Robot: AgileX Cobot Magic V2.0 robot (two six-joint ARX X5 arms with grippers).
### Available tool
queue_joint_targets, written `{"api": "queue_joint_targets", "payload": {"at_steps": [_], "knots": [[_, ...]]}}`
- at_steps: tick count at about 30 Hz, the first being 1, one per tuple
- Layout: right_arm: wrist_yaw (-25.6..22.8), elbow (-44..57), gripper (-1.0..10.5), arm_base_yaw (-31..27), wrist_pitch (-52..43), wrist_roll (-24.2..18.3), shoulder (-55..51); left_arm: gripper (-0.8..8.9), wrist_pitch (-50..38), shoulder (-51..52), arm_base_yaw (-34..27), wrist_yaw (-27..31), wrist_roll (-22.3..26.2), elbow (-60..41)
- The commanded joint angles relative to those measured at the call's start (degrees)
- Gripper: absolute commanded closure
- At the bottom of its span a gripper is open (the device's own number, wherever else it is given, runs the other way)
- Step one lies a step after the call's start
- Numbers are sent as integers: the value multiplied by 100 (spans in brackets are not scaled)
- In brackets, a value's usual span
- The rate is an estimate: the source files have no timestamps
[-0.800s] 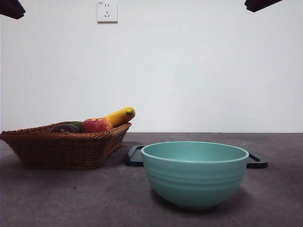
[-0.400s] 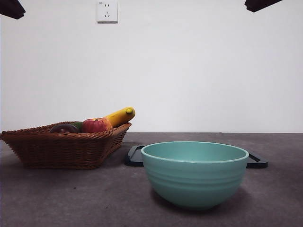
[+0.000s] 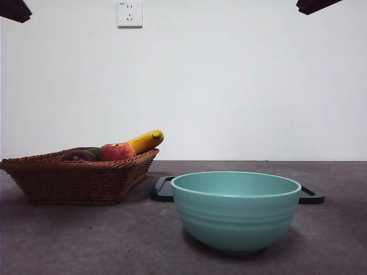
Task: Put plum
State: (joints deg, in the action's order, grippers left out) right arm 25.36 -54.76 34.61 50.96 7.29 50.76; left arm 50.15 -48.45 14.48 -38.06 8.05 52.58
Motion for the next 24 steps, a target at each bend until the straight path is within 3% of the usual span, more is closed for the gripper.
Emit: {"api": "queue_joint_targets", "payload": {"at_steps": [1,7,12,18,24], "knots": [[15,-107,936,50,-37,-68,44,805,-535,192,-87,37,332,118],[13,-107,936,50,-37,-68,44,806,-2830,905,-662,623,435,-216],[15,-107,936,50,-37,-68,44,806,-4371,1703,-1163,1716,503,-1084],[15,-107,936,50,-37,-68,44,806,-5101,2680,-1537,2675,507,-2402],[13,-107,936,50,-37,-68,44,806,-5309,3467,-1709,3034,522,-3580]]}}
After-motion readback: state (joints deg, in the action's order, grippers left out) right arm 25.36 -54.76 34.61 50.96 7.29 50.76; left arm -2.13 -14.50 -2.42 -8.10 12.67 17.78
